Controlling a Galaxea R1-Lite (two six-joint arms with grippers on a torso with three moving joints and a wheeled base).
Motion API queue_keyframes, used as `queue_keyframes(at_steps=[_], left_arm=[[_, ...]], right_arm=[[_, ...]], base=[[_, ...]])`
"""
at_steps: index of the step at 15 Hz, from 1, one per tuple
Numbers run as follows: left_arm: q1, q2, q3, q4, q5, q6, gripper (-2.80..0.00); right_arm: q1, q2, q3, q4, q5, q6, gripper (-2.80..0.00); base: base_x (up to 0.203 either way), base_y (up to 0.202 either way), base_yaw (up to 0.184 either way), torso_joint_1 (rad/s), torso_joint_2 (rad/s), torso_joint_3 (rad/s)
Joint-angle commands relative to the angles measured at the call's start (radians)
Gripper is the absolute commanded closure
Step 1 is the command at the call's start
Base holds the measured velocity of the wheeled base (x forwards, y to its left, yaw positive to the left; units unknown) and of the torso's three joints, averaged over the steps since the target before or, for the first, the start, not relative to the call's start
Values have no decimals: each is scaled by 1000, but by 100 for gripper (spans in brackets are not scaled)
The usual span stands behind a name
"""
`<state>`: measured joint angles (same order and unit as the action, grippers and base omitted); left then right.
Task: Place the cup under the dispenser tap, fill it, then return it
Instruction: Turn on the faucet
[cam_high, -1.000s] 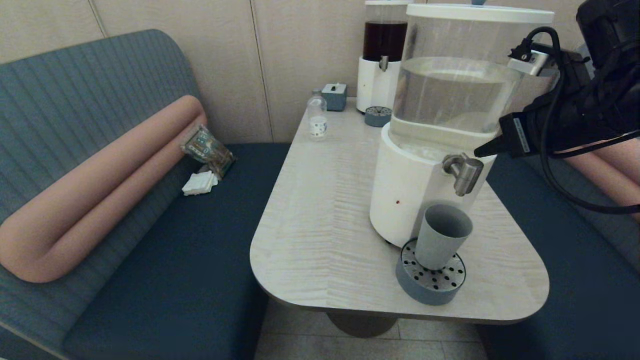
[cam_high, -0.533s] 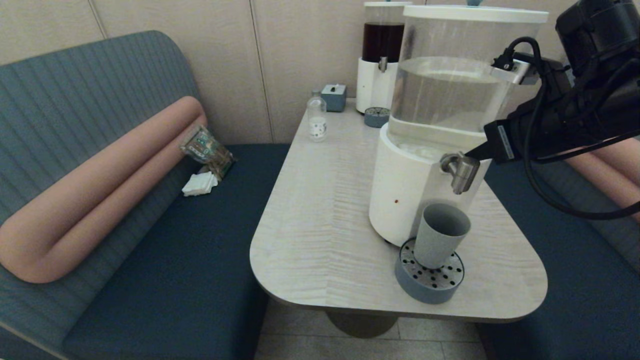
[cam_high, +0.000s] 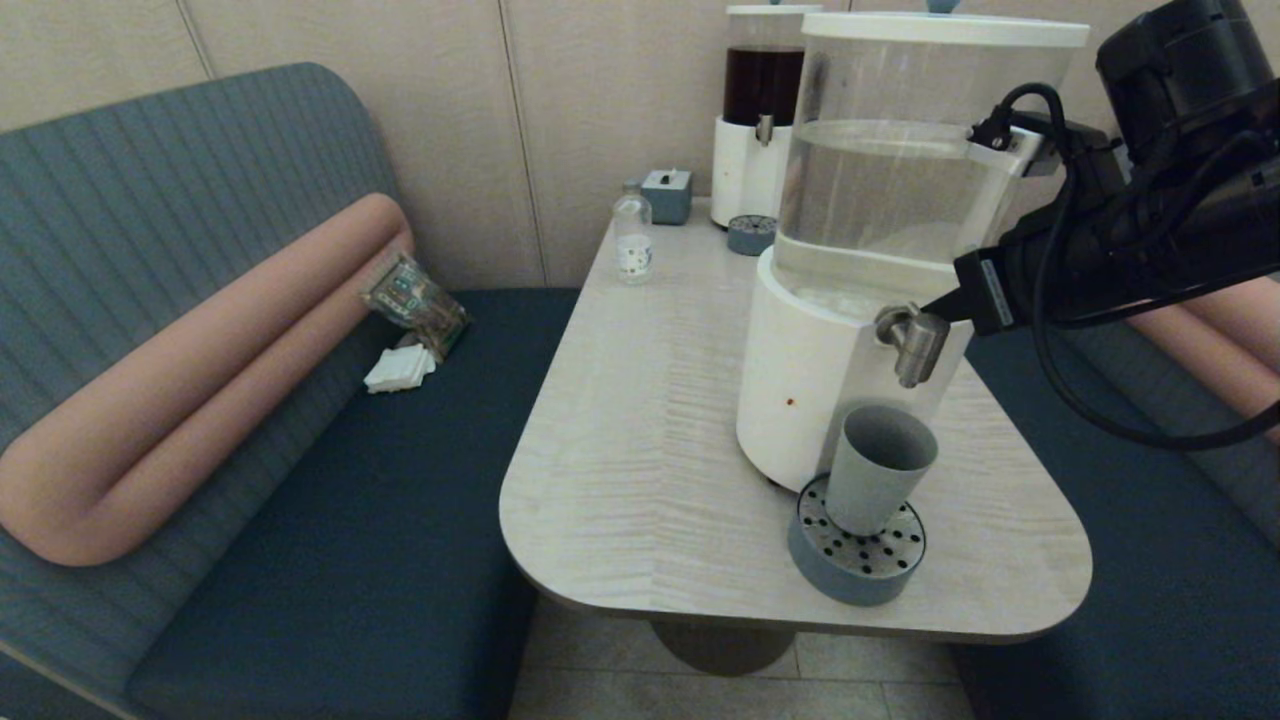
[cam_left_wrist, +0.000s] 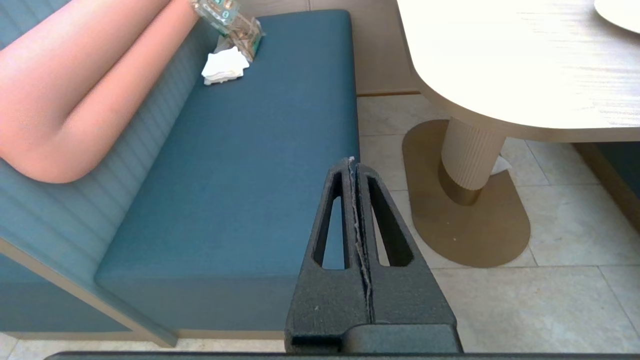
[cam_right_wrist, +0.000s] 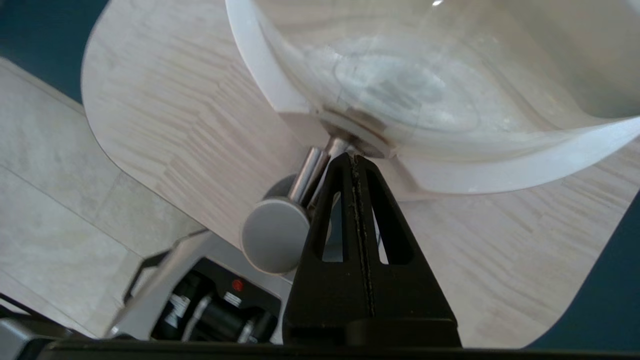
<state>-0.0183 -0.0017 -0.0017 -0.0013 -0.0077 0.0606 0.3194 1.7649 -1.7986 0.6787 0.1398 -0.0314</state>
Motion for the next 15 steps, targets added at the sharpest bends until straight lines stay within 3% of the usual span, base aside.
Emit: queue_keyframes(at_steps=[1, 11, 15], left_arm=[[0, -1, 0, 0, 0, 1, 0], [0, -1, 0, 0, 0, 1, 0], [0, -1, 0, 0, 0, 1, 0]], right_arm=[[4, -8, 14, -5, 4, -9, 0], [23, -39, 74, -102, 1, -33, 0], [22, -60, 139, -186, -6, -78, 0]], base=[[0, 0, 0, 0, 0, 0], [0, 0, 0, 0, 0, 0], [0, 0, 0, 0, 0, 0]])
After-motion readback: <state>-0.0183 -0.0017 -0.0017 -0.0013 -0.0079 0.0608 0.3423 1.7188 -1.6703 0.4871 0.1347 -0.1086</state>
